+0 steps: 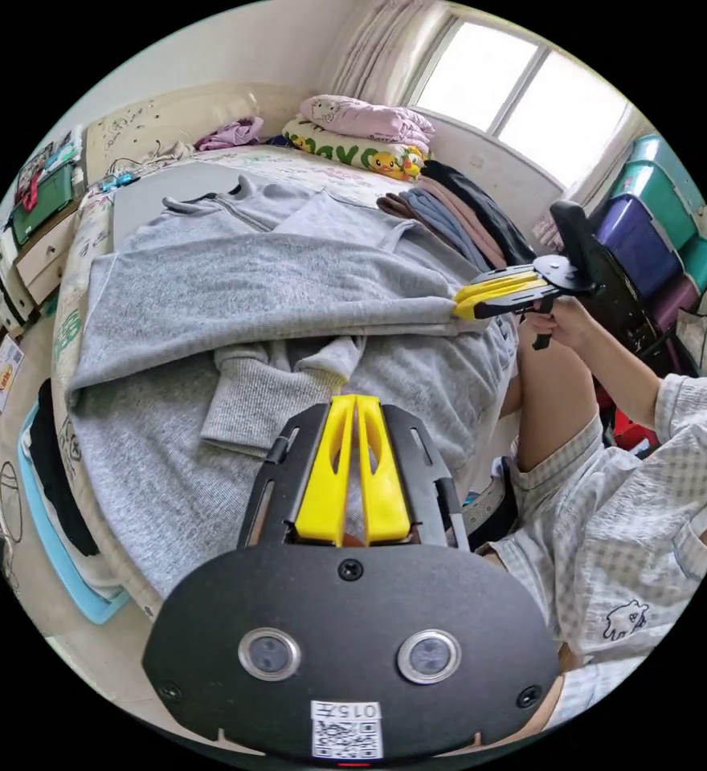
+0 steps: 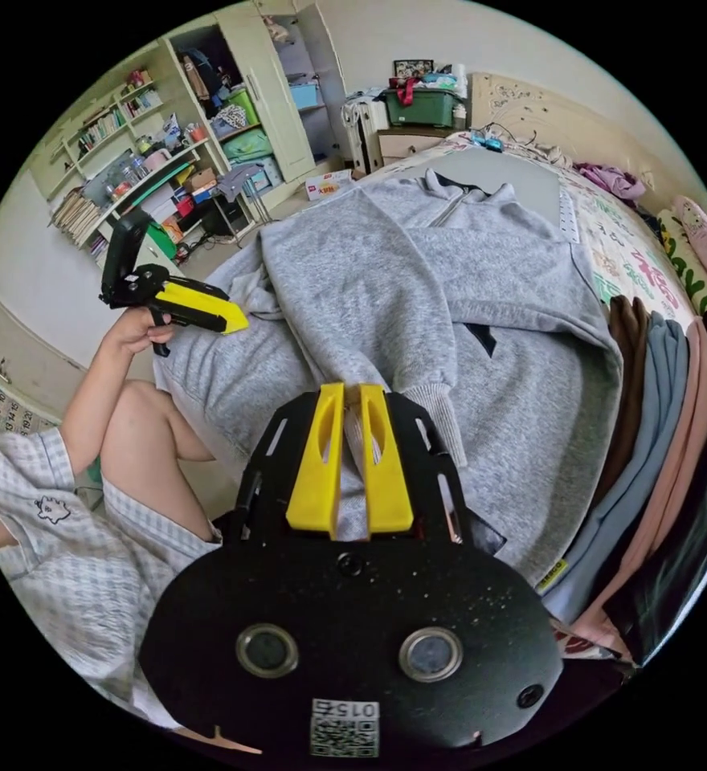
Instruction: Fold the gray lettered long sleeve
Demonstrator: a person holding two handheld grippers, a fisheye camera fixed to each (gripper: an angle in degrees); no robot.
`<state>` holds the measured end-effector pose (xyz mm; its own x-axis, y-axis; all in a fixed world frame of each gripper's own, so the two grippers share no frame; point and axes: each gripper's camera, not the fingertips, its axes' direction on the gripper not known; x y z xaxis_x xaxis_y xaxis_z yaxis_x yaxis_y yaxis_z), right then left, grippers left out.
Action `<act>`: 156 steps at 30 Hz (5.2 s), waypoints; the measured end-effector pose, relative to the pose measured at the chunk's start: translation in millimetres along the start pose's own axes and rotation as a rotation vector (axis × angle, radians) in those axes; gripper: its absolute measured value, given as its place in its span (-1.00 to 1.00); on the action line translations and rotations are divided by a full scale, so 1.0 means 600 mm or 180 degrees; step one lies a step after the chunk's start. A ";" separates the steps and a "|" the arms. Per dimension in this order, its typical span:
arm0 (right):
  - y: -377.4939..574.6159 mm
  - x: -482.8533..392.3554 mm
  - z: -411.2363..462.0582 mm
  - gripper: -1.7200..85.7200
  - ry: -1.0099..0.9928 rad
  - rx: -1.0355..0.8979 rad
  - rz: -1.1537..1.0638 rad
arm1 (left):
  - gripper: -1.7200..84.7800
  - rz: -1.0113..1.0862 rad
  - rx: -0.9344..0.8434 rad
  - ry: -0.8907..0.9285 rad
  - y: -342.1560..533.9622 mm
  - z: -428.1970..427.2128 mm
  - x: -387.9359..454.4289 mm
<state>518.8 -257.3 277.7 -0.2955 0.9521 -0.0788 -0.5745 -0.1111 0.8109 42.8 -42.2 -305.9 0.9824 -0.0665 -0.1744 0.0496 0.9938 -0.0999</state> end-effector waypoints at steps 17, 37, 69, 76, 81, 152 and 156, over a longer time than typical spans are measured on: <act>-0.311 0.213 -0.082 -0.64 0.0089 0.0606 0.0180 | -0.60 -0.0756 0.0483 -0.1187 -0.281 -0.093 -0.262; -0.512 0.113 0.035 -0.86 0.0543 0.0080 -0.0254 | -0.88 -0.0794 0.0011 -0.1455 -0.461 0.051 -0.411; 0.137 -0.383 -0.308 -0.72 -0.0670 0.0408 0.1134 | -0.70 -0.2527 0.1449 -0.0087 0.379 -0.179 0.010; 0.102 -0.413 -0.332 -0.73 -0.1221 0.0717 0.1195 | -0.74 -0.2503 0.1611 0.0141 0.391 -0.189 -0.005; 0.101 -0.420 -0.403 -0.76 -0.1012 0.0771 0.1140 | -0.76 -0.2244 0.1342 -0.0436 0.410 -0.269 0.035; 0.229 -0.385 -0.590 -0.70 -0.1771 0.0887 0.1084 | -0.68 -0.2124 0.1647 0.0330 0.444 -0.081 0.142; 0.206 -0.385 -0.631 -0.73 -0.1623 0.0838 0.0888 | -0.71 -0.1889 0.1387 0.0094 0.409 -0.050 0.155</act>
<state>227.0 -599.0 176.8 0.0308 0.9207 0.3891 -0.3025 -0.3625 0.8815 140.7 192.6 -375.8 0.7632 -0.6004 -0.2390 0.6444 0.7348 0.2117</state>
